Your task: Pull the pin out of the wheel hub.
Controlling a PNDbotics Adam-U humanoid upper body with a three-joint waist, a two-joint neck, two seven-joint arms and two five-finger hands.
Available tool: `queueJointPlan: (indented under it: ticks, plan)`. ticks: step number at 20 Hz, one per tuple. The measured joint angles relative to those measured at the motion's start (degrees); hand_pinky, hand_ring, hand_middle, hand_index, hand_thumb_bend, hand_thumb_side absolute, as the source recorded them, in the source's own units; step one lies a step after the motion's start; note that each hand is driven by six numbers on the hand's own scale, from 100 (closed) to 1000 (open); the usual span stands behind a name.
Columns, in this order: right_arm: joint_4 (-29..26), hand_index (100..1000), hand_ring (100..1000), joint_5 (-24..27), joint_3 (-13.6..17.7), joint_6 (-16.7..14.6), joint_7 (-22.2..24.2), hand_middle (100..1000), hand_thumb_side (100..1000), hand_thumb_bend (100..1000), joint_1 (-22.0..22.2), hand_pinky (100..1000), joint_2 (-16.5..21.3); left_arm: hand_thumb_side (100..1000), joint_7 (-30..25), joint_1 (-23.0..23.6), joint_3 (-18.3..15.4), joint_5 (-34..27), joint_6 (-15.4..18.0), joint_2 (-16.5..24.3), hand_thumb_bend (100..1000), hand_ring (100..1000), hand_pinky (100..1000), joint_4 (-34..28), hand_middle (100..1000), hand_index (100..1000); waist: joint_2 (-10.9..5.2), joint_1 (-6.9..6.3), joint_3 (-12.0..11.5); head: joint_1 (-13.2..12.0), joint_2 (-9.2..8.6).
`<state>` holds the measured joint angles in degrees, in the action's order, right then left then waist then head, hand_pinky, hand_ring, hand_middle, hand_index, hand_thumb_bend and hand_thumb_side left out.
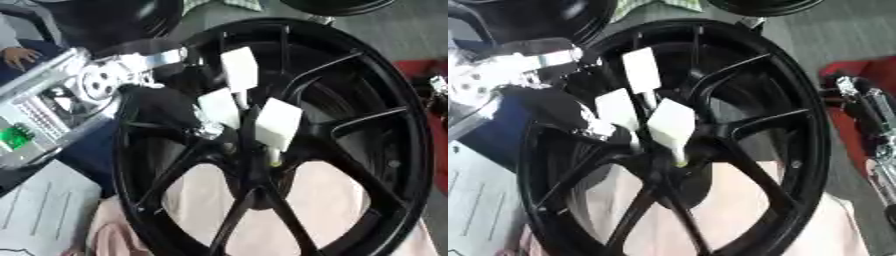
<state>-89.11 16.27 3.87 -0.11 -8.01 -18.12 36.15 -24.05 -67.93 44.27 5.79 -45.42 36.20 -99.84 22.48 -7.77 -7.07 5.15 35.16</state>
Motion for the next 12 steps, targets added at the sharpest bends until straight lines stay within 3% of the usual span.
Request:
queueJointPlan:
  ticks: [12]
  plan:
    - [0.3, 717, 719, 0.0, 0.0, 0.0, -0.2, 671, 739, 100, 0.0, 759, 0.0, 303, -0.5, 0.0, 0.0, 0.2, 0.6, 0.0, 562, 606, 674, -1.8, 512, 665, 0.0, 0.0, 0.0, 0.0, 0.01]
